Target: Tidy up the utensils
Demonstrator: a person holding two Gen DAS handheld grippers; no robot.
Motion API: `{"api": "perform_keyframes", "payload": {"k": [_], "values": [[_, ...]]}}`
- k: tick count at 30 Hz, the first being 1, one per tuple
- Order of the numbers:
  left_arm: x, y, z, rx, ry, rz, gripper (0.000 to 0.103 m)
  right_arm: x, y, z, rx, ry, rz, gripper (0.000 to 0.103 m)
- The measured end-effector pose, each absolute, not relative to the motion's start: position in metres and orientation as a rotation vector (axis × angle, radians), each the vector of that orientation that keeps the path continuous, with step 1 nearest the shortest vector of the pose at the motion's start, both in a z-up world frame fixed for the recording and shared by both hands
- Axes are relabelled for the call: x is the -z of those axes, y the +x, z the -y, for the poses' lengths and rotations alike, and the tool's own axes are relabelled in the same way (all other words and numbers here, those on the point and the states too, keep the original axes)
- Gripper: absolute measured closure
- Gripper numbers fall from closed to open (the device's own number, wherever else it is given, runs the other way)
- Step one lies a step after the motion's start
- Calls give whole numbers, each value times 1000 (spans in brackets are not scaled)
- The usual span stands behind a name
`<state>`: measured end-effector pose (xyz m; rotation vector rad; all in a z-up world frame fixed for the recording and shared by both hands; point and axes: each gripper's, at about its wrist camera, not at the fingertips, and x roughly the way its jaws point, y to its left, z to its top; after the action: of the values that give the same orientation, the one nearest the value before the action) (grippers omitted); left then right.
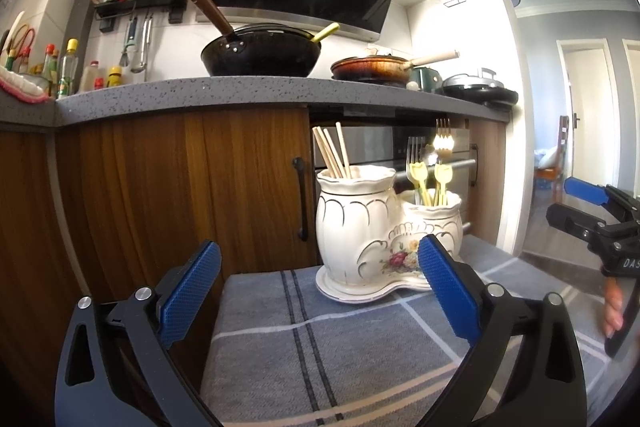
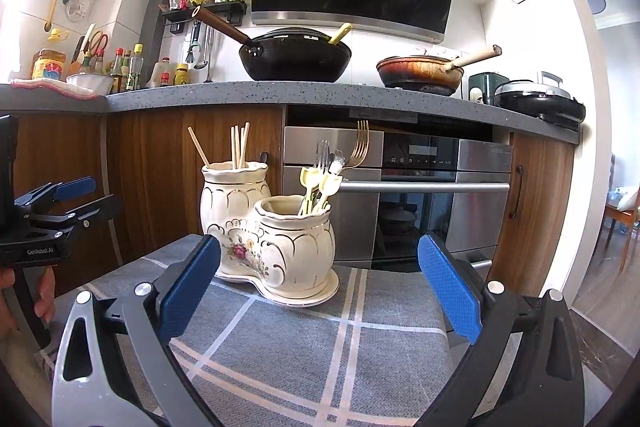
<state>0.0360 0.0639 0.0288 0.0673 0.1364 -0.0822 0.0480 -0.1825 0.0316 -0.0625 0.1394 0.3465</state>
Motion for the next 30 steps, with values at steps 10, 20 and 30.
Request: {"api": "perform_keyframes", "payload": {"k": [10, 20, 30], "values": [[-29, 37, -65, 62, 59, -147, 5, -32, 49, 184, -341, -60, -142, 5], [-29, 37, -64, 61, 61, -146, 5, -32, 49, 184, -343, -61, -143, 5], [-29, 37, -64, 62, 62, -145, 5, -31, 49, 185, -342, -61, -143, 5]]}}
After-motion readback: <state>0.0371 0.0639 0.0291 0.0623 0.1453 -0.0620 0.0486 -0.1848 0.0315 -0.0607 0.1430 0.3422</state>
